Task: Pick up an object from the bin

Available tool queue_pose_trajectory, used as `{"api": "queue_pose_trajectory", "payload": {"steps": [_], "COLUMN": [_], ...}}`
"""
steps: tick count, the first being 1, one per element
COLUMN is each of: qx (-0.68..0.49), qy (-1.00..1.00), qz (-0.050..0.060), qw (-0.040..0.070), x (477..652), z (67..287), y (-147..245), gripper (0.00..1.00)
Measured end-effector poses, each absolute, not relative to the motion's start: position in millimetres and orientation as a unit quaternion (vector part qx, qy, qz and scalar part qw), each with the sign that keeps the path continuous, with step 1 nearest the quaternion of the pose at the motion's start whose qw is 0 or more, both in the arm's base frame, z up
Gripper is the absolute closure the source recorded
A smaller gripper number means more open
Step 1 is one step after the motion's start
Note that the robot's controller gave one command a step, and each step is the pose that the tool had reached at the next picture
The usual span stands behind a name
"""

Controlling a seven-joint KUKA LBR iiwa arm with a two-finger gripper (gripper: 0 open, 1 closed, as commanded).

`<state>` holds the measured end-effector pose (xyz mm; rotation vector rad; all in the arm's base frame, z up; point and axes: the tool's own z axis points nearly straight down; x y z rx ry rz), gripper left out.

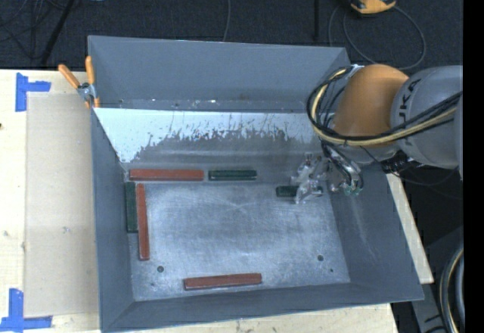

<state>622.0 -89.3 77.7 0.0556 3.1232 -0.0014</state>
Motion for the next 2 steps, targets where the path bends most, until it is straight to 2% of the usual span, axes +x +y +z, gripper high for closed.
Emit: {"api": "queue_pose_trajectory", "payload": {"steps": [1,2], "qx": [0.018,-0.006], "qy": [1.0,1.0], "qz": [-0.001,0.0], "qw": [0.009,0.001], "x": [622.0,586.5], "z": [78,214], "y": [-89,-88], "gripper": [1.0,1.0]}}
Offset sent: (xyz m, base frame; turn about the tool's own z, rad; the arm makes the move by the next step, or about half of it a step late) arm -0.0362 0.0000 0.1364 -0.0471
